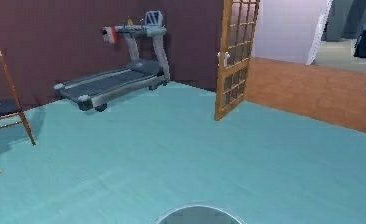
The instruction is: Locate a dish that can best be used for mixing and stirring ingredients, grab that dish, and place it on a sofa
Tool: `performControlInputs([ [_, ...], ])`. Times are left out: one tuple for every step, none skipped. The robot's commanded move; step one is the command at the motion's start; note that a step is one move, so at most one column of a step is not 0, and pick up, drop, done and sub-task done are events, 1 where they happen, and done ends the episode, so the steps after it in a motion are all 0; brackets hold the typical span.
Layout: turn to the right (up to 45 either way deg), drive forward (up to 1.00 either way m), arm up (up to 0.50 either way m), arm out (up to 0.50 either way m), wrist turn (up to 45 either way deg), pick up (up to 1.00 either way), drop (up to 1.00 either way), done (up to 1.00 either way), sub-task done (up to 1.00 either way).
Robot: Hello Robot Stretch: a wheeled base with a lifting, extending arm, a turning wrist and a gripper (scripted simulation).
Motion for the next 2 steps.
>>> performControlInputs([
  [45.0,0.0,0.0,0.0,0.0,0.0,0.0,0.0,0.0],
  [24.0,0.0,0.0,0.0,0.0,0.0,0.0,0.0,0.0],
])
